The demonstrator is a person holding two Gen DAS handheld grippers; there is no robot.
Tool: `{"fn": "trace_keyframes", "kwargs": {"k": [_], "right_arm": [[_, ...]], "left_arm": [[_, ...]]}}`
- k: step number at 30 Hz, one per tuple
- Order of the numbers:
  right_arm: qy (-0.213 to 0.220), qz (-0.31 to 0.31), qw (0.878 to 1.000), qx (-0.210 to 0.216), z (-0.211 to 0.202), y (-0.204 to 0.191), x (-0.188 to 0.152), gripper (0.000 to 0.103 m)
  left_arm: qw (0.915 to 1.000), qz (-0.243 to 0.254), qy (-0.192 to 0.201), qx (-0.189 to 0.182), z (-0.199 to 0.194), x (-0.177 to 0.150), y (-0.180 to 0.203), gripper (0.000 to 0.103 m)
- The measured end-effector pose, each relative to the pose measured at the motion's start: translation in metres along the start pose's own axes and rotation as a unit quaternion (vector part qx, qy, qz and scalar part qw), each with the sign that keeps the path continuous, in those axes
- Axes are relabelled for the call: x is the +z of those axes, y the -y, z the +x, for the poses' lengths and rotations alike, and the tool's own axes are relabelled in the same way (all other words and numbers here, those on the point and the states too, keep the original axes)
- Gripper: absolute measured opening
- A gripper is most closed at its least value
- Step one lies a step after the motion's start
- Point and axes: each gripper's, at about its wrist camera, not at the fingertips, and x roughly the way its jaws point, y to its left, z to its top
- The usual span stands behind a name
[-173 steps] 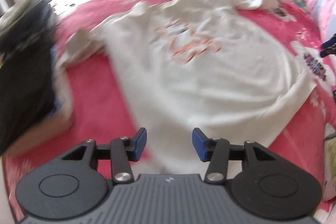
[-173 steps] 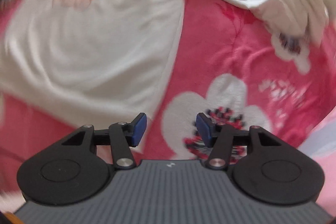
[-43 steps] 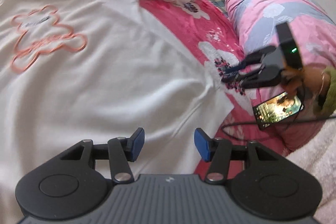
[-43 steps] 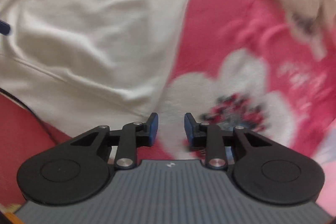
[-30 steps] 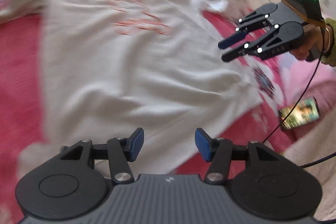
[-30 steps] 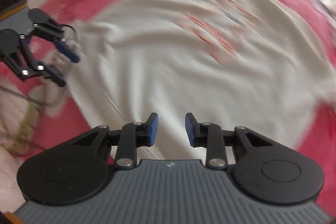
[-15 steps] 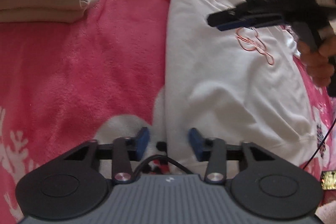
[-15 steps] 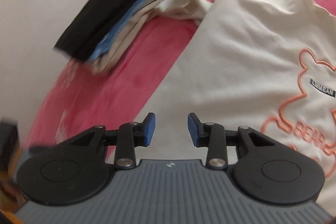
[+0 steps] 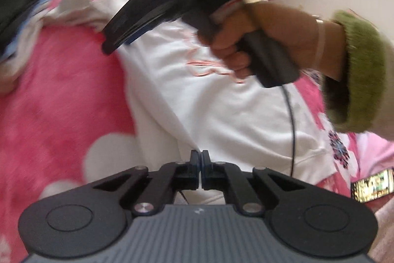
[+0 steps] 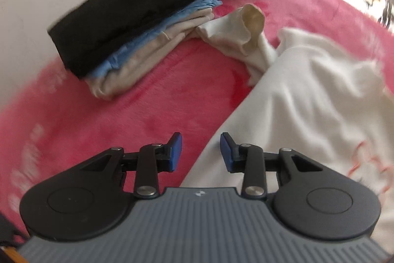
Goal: Fold clothes
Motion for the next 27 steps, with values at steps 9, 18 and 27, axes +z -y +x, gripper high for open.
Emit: {"fn": "trace_keyframes", "kwargs": {"k": [9,18,27], "right_arm": [[-0.027,0.132,0.99,-0.052,0.002,0.102,-0.037,0.032],[0.081,0.048,0.988,-0.123,-0.022,0.087,0.006,0.033],[0.081,-0.202,0.972,-0.093,0.039,0.011,0.055,0.065]], "left_arm": [[0.9984,0.055,-0.008,-0.012,0.027,0.001,0.016,0.003],[0.9965,0.072,-0.013,-0.038,0.04,0.004,0.031,0.003],[0.9946,0.083,-0.03,-0.054,0.047,0.007,0.029,0.003]]}}
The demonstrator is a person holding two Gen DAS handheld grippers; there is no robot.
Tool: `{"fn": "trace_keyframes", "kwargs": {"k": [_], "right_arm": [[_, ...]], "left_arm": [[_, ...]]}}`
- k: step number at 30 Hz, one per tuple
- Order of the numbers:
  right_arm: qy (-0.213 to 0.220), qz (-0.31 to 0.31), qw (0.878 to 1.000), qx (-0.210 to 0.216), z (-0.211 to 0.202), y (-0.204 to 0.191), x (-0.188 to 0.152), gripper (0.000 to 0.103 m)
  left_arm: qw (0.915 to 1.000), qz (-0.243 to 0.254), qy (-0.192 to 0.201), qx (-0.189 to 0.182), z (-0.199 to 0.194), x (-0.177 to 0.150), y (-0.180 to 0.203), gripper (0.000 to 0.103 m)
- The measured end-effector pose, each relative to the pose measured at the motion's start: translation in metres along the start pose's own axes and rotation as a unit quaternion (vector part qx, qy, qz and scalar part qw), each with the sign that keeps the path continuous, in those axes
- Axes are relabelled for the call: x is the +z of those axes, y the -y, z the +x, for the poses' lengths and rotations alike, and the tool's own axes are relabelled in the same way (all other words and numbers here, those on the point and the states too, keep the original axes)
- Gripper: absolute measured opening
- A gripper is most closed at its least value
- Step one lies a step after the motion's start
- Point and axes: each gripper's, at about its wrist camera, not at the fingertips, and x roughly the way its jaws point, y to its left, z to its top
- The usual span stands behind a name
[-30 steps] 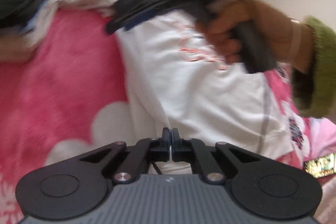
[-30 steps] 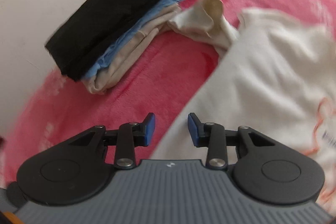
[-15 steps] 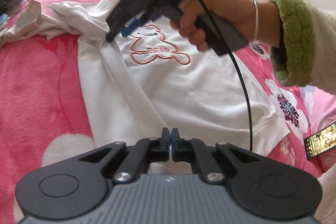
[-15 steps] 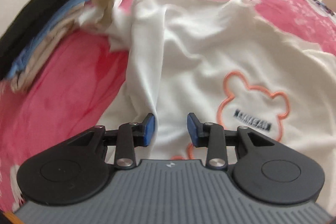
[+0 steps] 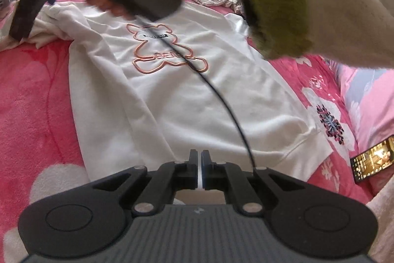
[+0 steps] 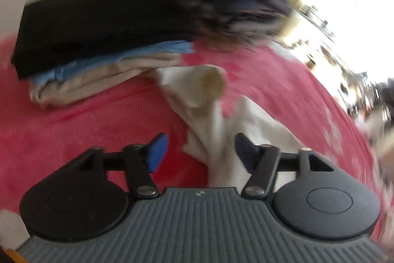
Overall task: Fold clothes
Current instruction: 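Grasp the sweatshirt cuff with the right gripper and lift it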
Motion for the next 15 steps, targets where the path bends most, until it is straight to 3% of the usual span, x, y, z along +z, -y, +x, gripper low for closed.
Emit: {"fn": "trace_keyframes", "kwargs": {"k": [4,7,9,10,13,15], "right_arm": [[-0.014,-0.018,1.0,-0.009,0.051,-0.001,0.026,0.084],[-0.04,0.048,0.998,0.007,0.089,0.021,0.037,0.082],[-0.057,0.123,0.989,0.051,0.104,0.043,0.038,0.044],[-0.061,0.17,0.981,0.068,0.107,0.056,0.038,0.016],[-0.008,0.282,0.955,0.095,0.088,0.097,0.033,0.011],[0.066,0.367,0.919,0.126,0.06,0.132,0.02,0.011]], "left_arm": [[0.9999,-0.011,0.002,0.005,0.002,-0.001,-0.006,0.004],[0.9998,-0.018,0.006,0.009,0.002,-0.002,-0.011,0.004],[0.9996,-0.027,0.008,0.006,0.004,-0.002,-0.016,0.004],[0.9994,-0.032,0.008,0.005,0.005,-0.002,-0.018,0.004],[0.9991,-0.04,0.009,0.0,0.007,-0.001,-0.024,0.004],[0.999,-0.044,0.009,-0.005,0.009,-0.001,-0.026,0.005]]}}
